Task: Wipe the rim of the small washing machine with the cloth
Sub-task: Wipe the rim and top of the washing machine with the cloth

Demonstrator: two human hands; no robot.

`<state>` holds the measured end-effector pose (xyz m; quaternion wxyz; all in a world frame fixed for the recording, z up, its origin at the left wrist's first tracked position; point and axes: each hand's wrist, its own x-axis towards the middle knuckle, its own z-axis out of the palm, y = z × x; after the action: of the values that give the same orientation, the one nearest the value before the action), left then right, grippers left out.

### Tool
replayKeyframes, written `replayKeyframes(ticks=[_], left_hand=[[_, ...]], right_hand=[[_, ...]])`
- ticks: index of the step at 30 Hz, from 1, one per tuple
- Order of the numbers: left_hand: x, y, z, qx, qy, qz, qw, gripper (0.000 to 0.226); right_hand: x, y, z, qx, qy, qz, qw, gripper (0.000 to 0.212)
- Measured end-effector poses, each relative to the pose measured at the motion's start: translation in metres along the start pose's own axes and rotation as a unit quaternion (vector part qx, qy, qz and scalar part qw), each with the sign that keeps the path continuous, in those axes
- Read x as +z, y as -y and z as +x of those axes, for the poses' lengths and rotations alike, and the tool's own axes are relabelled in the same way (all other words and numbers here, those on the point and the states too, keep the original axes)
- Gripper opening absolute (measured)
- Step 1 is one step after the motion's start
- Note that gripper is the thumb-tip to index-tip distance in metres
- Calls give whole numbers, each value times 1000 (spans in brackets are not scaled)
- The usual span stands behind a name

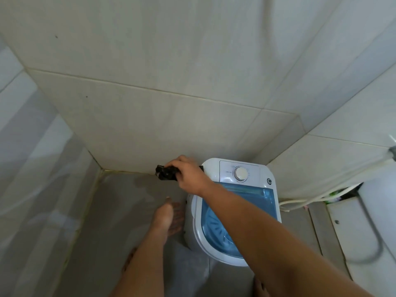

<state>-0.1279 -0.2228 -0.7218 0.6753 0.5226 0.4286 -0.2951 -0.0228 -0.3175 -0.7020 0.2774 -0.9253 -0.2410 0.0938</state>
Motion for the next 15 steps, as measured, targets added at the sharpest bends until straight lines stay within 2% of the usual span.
replayKeyframes(ticks=[3, 6, 8, 12, 15], left_hand=[[-1, 1, 2, -2, -3, 5, 1000, 58], [0, 0, 4, -3, 5, 4, 1000, 56], [4, 1, 1, -4, 17, 18, 1000, 44], [7, 9, 2, 9, 43, 78, 996, 28], [4, 10, 5, 23, 51, 93, 994, 30]], right_hand=[[-6, -2, 4, -18, -17, -6, 1000, 48], [-24, -11, 20, -1, -113, 8, 994, 47], [-30, -18, 24, 17, -137, -9, 990, 46], [-15, -24, 10, 19, -113, 0, 993, 49], [-4, -10, 11, 23, -70, 94, 993, 47]])
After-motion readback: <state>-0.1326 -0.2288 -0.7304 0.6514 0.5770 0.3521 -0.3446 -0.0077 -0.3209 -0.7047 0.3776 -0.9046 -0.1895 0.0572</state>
